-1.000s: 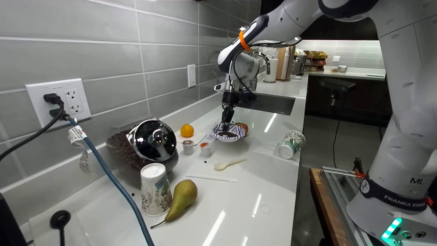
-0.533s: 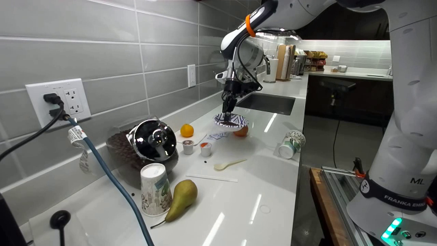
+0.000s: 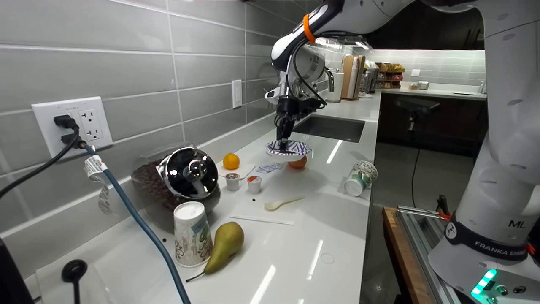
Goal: Shake the bowl
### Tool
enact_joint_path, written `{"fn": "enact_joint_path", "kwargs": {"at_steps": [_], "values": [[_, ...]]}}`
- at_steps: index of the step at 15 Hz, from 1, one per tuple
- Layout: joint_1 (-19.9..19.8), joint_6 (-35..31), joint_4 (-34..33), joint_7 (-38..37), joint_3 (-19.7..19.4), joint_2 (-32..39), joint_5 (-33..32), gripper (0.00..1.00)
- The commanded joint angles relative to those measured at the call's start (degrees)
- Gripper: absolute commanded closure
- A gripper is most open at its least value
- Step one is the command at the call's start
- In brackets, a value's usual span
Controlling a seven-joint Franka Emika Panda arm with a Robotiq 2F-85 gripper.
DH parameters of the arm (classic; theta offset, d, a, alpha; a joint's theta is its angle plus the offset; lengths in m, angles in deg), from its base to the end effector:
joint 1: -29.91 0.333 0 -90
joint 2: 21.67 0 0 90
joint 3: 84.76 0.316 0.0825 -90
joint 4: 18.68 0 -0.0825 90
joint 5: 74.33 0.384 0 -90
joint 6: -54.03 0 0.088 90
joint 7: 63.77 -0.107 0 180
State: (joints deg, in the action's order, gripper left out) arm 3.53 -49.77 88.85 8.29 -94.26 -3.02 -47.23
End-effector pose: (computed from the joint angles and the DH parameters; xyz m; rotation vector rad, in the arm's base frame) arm 0.4976 -0.3078 0.3213 -2.5559 -0.5518 -0.1142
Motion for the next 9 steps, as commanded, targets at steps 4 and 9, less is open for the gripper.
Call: {"fn": "enact_joint_path", "kwargs": {"at_steps": [4,9], "values": [[0.1,-0.3,-1.5,-3.2,-2.1,1.9,1.3,0.99],[-0.4,0.5,-1.6,-5.1,-2.5,1.5,3.7,0.99]]}}
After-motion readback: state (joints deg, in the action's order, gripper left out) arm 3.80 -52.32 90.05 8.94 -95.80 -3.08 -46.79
